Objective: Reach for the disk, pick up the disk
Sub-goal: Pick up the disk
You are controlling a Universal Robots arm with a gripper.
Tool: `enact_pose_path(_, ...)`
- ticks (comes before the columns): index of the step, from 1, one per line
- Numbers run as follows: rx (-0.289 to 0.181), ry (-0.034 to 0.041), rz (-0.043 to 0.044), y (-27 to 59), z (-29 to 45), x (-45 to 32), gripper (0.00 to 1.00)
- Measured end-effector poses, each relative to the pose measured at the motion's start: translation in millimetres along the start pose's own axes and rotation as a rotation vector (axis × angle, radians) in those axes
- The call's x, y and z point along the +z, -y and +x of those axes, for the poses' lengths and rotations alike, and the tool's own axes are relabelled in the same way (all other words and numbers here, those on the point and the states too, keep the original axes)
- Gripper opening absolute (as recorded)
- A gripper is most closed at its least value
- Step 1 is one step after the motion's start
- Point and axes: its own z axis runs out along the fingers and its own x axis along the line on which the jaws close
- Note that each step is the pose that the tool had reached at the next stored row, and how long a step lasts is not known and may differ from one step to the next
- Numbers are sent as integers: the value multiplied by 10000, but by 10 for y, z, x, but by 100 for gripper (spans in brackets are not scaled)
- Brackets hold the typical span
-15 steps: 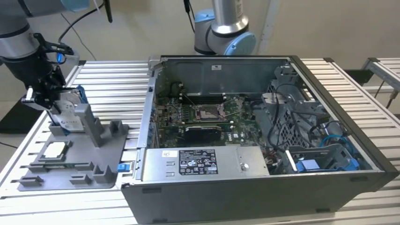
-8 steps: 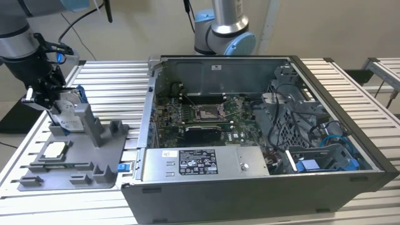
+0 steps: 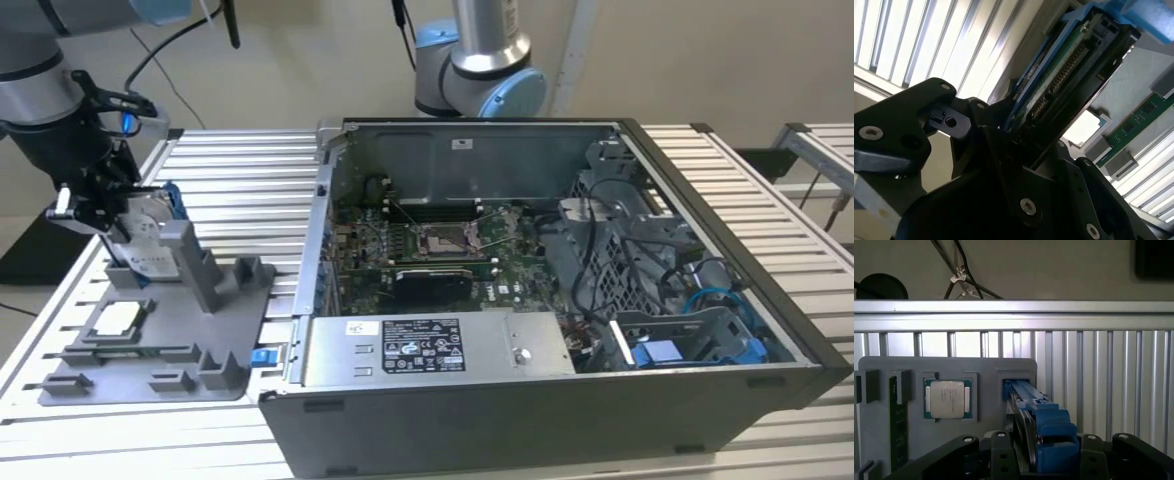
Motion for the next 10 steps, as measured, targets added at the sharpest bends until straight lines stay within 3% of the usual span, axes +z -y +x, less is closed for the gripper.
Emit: enact_pose_path(10,0,-1,-2,0,0,-5,0)
